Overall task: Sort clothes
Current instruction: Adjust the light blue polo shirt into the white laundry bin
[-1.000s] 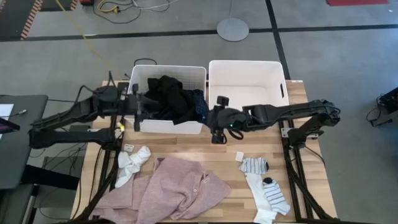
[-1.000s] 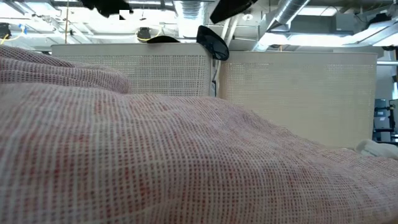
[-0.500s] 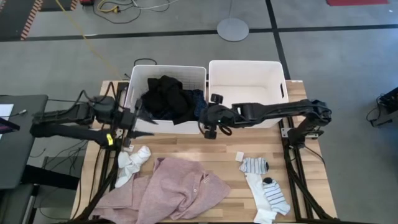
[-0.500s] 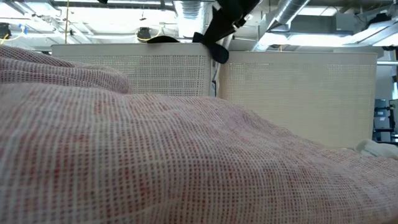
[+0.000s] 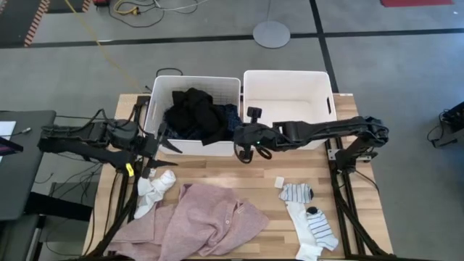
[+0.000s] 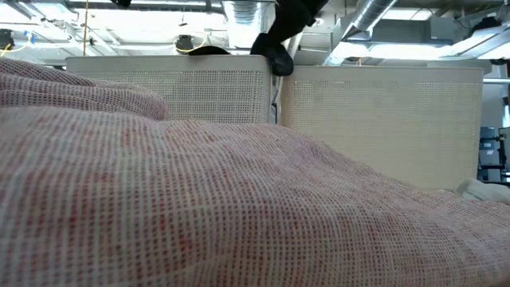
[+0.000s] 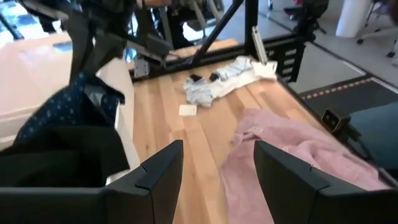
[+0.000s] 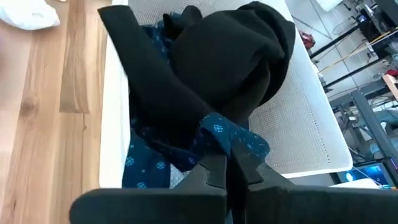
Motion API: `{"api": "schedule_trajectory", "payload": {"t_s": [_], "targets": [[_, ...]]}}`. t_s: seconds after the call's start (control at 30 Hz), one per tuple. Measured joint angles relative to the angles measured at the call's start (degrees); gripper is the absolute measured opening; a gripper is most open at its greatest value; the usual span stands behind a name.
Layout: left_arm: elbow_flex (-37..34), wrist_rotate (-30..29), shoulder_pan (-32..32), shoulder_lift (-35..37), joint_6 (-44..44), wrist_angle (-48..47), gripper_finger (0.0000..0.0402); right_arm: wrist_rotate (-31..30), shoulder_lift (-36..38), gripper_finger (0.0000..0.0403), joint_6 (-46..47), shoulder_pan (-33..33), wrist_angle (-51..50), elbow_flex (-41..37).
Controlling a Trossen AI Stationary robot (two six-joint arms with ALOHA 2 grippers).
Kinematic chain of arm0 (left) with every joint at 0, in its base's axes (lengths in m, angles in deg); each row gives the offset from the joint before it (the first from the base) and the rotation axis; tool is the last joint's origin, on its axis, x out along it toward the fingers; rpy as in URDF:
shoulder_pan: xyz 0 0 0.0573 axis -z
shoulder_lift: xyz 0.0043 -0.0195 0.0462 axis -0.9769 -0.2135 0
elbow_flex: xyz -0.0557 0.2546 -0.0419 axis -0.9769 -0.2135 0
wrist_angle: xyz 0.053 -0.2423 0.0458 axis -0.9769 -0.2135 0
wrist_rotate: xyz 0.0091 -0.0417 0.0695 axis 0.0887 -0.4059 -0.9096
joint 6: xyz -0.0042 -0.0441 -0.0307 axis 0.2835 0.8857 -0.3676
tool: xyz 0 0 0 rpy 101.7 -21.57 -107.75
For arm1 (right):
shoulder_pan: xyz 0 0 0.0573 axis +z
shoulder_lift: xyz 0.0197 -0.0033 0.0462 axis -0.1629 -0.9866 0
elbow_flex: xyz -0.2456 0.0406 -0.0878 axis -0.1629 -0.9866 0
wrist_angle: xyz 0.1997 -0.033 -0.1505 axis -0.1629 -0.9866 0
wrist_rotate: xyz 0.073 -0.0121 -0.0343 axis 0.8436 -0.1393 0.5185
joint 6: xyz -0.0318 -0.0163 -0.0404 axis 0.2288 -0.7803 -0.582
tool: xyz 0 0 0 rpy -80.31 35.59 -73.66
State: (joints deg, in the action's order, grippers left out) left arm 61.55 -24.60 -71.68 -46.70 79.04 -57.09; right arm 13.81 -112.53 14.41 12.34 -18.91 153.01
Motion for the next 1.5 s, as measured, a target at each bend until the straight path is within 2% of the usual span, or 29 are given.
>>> {"api": "schedule_trajectory", "payload": {"t_s": [0.37,0.57,0.87,1.07,1.17,1.27,1.43,1.5], "targets": [[-0.11,-5.76,2.80,-1.75,2.44,-5.24,0.0192,2.20,0.08,0.0003,-7.77,-0.87,9.57,2.15],[-3.48,-6.90,4.01,-1.92,5.19,-3.37,0.0192,10.70,0.11,0.0002,-9.87,-4.22,13.16,5.10],[-10.46,-7.59,5.92,-1.92,9.08,2.33,0.0192,25.69,0.02,0.0001,-7.94,-10.63,20.73,5.45],[-13.27,-8.99,7.72,-1.90,10.49,5.90,0.0192,31.33,-0.26,0.0001,-6.35,-13.44,23.58,5.46],[-14.23,-9.09,8.32,-1.94,10.58,7.47,0.0192,34.97,-1.53,0.0001,-5.50,-14.78,25.84,5.48],[-14.86,-9.18,8.60,-1.92,10.92,9.45,0.0192,41.35,-4.37,0.0001,-3.63,-16.61,28.85,5.99],[-14.97,-9.48,8.84,-1.90,12.49,9.71,0.0192,42.85,-10.33,0.0001,-2.46,-19.09,27.82,9.97],[-14.97,-9.52,8.84,-1.92,13.23,9.60,0.0192,45.24,-12.80,0.0001,-2.17,-19.94,27.82,11.92]]}}
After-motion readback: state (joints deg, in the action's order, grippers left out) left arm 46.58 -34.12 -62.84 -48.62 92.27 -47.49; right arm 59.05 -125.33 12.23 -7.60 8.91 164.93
